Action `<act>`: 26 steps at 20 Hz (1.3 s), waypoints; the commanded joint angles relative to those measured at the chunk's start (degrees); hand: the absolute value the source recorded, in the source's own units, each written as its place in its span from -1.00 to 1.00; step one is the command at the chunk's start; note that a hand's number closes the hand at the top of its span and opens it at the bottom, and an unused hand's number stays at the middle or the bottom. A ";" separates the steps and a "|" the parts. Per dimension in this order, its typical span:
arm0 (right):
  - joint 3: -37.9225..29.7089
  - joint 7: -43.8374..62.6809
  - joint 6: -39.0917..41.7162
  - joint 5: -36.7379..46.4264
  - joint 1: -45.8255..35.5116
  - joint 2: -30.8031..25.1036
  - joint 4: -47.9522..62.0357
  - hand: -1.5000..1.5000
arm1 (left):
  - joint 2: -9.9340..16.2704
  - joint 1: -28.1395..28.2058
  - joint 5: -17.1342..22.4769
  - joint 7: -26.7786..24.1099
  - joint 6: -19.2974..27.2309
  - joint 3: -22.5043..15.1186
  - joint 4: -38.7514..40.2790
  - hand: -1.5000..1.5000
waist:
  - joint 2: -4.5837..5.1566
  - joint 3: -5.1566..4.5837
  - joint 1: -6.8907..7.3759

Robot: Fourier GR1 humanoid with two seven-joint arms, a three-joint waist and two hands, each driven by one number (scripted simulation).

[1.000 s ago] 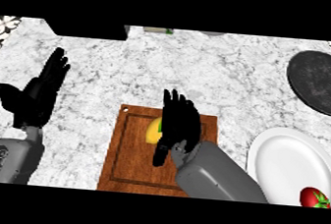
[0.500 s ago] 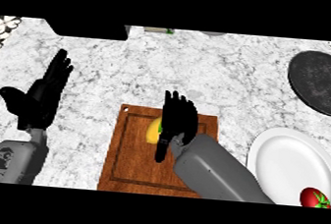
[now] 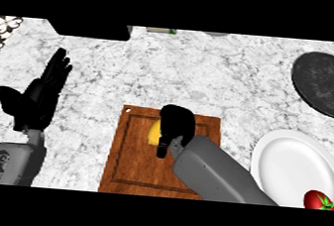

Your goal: Pick the lemon from the cutting board and place it in the pan

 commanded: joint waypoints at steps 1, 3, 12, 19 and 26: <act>4.25 -5.14 -2.42 -1.43 -1.82 0.31 6.21 1.00 | -1.16 -3.00 -0.84 -2.21 -0.16 0.32 4.78 0.00 | 0.19 0.00 0.12; 0.18 -4.83 2.40 1.86 -1.31 0.31 2.70 1.00 | -0.35 -5.37 0.32 -1.11 -1.10 2.29 6.38 0.00 | 0.03 0.00 -0.61; -2.10 -3.87 -0.71 2.98 -0.97 -3.23 2.17 1.00 | 0.07 -0.60 -0.71 0.45 -1.55 2.85 0.57 0.00 | -0.12 0.01 -0.78; -10.64 -9.24 -8.71 6.42 -11.72 -8.04 18.31 1.00 | -0.32 2.08 -0.44 -1.15 -2.85 2.00 -0.99 0.00 | 0.10 0.01 0.40; -8.21 -3.52 -21.09 18.00 -12.84 -12.60 7.67 1.00 | -0.77 2.46 -0.75 -3.40 -2.66 2.61 1.63 0.00 | -0.48 -0.04 -1.32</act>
